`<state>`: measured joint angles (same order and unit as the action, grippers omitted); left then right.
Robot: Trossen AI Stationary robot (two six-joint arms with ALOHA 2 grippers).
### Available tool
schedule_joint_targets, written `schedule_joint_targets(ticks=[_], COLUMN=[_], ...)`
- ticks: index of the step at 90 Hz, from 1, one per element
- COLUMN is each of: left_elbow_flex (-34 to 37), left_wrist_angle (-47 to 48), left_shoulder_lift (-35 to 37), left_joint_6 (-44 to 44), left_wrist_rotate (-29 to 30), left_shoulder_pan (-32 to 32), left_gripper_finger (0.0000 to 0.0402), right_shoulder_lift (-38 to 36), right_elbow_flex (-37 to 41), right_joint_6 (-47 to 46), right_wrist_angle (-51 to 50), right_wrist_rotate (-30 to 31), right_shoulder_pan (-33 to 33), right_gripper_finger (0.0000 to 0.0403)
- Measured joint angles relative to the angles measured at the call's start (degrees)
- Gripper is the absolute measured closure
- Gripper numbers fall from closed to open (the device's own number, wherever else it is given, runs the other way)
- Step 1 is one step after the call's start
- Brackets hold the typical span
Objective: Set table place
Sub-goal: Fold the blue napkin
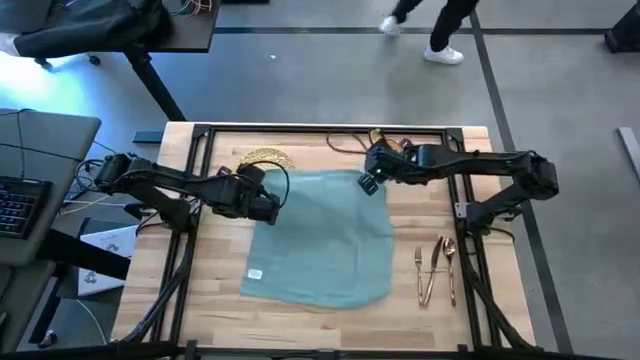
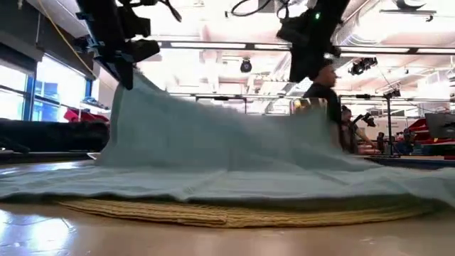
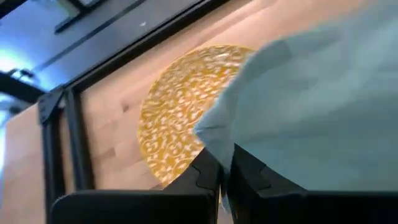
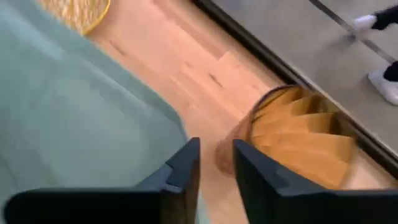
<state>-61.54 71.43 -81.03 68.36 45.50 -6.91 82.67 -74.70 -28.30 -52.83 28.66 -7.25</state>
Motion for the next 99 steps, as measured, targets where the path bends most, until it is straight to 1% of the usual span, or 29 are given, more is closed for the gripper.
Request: schedule_joint_targets(ticks=[10,16,29,37,50,59,68,74,82,91,99], left_elbow_flex=[0.00,0.00,1.63,4.12,6.71,6.69,5.30,3.50,1.95,1.92,1.92], left_wrist_angle=[1.33,1.04,-1.22,-5.33,-8.64,-6.66,-2.06,-0.49,-3.10,-9.40,-14.27], left_shoulder_lift=[0.00,-0.02,-0.12,-0.20,-0.22,0.50,2.23,3.92,7.14,10.44,11.82], left_joint_6=[1.51,1.52,0.27,-4.53,-15.21,-20.12,-21.14,-22.29,-26.13,-31.51,-33.68], left_wrist_rotate=[0.07,0.31,-0.09,-2.89,-10.71,-13.93,-16.38,-19.52,-27.07,-35.30,-40.01], left_shoulder_pan=[1.43,2.54,5.54,7.68,10.90,12.17,12.18,10.85,6.78,-1.11,-9.73], left_gripper_finger=[0.0402,0.0402,0.0401,0.0392,0.0353,0.0312,0.0275,0.0257,0.0247,0.0249,0.0256], right_shoulder_lift=[-2.68,-4.38,-6.34,-6.27,-5.82,-5.81,-5.79,-5.79,-5.75,-5.75,-5.75], right_elbow_flex=[-2.62,-2.93,-2.39,-1.96,-0.41,1.33,3.54,5.65,8.82,12.87,16.53], right_joint_6=[5.06,6.07,1.89,-1.34,-5.95,-9.83,-14.24,-17.72,-21.02,-24.74,-28.02], right_wrist_angle=[-0.02,0.71,0.38,-0.14,-0.47,-0.60,-0.31,1.82,5.85,12.41,17.46], right_wrist_rotate=[-3.26,-5.60,-6.64,-6.71,-7.13,-9.47,-13.29,-16.19,-19.15,-19.76,-19.73], right_shoulder_pan=[2.78,4.92,10.68,14.04,19.13,21.96,25.02,27.75,32.41,38.11,42.19], right_gripper_finger=[0.0261,0.0248,0.0238,0.0238,0.0238,0.0238,0.0238,0.0238,0.0238,0.0238,0.0238])
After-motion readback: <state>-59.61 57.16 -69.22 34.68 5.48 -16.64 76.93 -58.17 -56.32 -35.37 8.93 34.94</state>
